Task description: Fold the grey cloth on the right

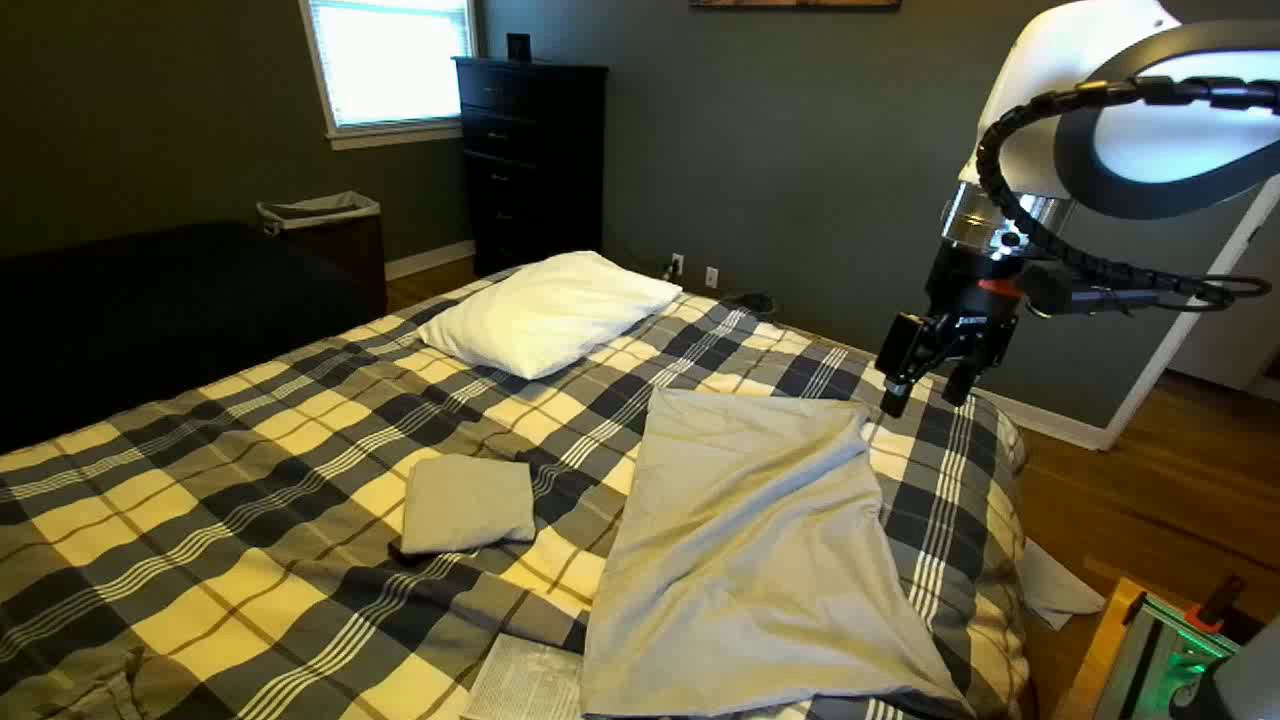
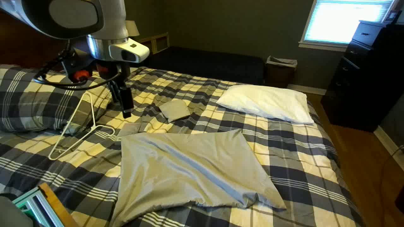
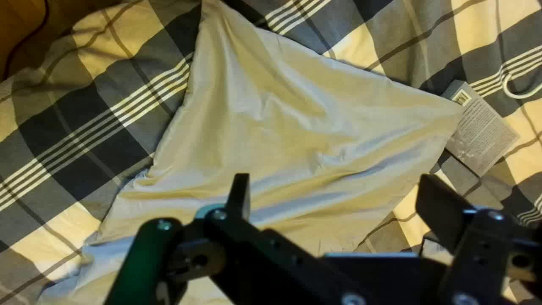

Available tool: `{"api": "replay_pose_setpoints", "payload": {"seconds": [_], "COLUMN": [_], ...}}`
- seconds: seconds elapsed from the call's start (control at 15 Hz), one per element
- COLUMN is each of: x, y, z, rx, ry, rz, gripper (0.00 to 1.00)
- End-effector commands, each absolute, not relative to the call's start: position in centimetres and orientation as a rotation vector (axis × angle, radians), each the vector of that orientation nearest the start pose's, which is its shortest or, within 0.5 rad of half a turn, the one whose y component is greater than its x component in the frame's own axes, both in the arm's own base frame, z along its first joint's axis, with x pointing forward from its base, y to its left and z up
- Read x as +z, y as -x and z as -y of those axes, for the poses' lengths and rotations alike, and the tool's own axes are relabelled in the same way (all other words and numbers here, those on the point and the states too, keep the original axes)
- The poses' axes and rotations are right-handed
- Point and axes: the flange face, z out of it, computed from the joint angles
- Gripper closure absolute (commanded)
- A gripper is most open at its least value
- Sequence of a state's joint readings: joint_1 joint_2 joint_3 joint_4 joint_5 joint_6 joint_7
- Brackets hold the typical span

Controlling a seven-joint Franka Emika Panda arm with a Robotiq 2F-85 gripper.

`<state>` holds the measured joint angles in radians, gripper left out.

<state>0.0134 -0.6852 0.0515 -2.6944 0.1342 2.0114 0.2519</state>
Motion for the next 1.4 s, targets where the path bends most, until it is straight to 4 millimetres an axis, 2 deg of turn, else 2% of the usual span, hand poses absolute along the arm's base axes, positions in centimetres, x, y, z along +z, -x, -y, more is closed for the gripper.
{"api": "replay_pose_setpoints", "payload": {"seconds": [0.0, 1.27, 1.33], "x": [43.53, 43.53, 42.71], "y": [-33.42, -33.42, -34.38], "z": [-2.9, -2.9, -2.58], "rx": [0.018, 0.018, 0.104], "ry": [3.029, 3.029, 3.042], "rz": [-0.389, -0.389, -0.408], "gripper": [0.0, 0.0, 0.0]}}
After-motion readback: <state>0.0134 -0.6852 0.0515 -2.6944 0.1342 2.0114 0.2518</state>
